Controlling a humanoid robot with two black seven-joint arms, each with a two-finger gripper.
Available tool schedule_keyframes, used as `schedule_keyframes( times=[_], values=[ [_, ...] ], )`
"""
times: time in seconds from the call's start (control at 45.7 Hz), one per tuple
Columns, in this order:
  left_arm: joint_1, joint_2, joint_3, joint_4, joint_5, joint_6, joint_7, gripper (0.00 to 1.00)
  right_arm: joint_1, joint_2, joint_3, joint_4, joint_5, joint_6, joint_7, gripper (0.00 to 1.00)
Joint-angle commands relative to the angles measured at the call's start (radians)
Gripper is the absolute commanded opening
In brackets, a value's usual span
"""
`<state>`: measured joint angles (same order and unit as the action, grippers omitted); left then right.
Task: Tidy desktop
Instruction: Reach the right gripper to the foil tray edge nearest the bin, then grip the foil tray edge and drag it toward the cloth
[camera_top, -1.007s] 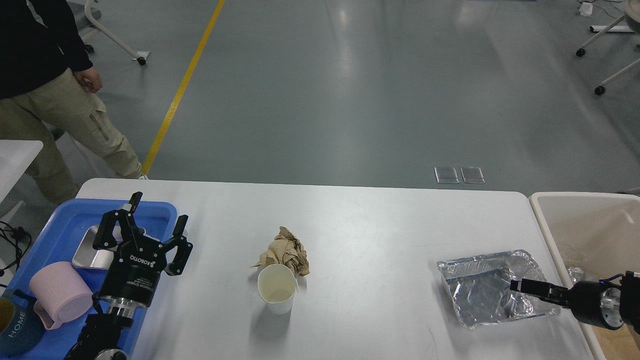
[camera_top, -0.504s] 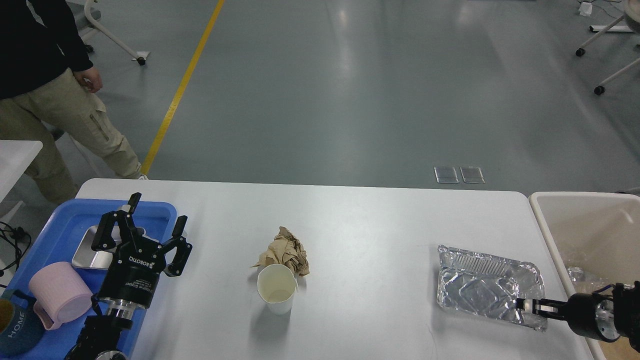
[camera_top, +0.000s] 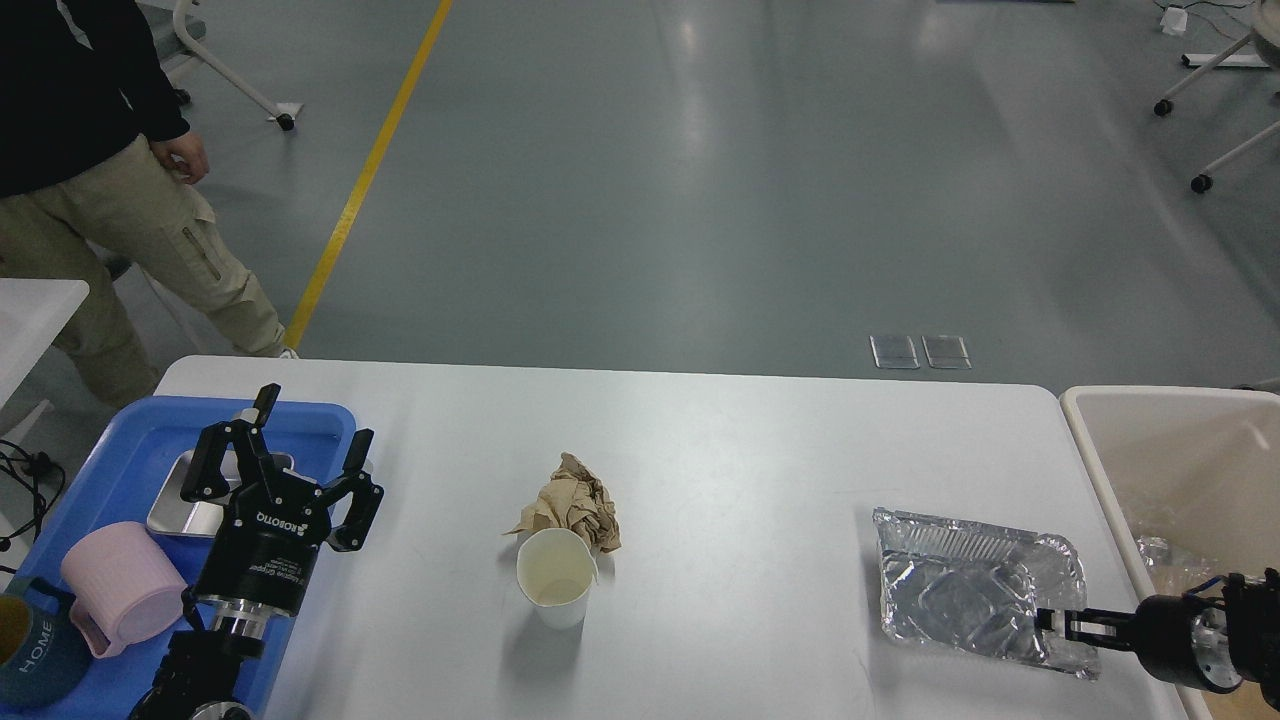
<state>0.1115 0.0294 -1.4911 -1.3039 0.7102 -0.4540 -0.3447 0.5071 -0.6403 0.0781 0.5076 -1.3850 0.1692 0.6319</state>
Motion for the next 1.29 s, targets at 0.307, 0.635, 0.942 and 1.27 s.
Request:
schedule_keyframes(
  times=[0.307, 0.635, 0.942, 1.27],
  values=[
    [-0.001, 0.001, 0.002, 0.000, -0.002, -0.002, 0.001, 0.97, 0.030, -0.005, -0.003, 0.025, 0.004, 0.003, 0.020, 0.00],
    [-0.001, -0.005, 0.018, 0.000, -0.006, 0.006, 0.006, 0.97, 0.048, -0.133, -0.001, 0.224, 0.014, 0.006, 0.028, 0.00],
    [-0.007, -0.005, 0.020, 0.003, -0.006, 0.008, 0.007, 0.97, 0.149, -0.285, 0.000, 0.417, 0.026, 0.073, 0.028, 0.00],
    [-0.007, -0.005, 0.020, 0.002, -0.006, 0.005, 0.006, 0.97, 0.300, -0.314, 0.002, 0.569, 0.027, 0.098, 0.014, 0.00]
  ],
)
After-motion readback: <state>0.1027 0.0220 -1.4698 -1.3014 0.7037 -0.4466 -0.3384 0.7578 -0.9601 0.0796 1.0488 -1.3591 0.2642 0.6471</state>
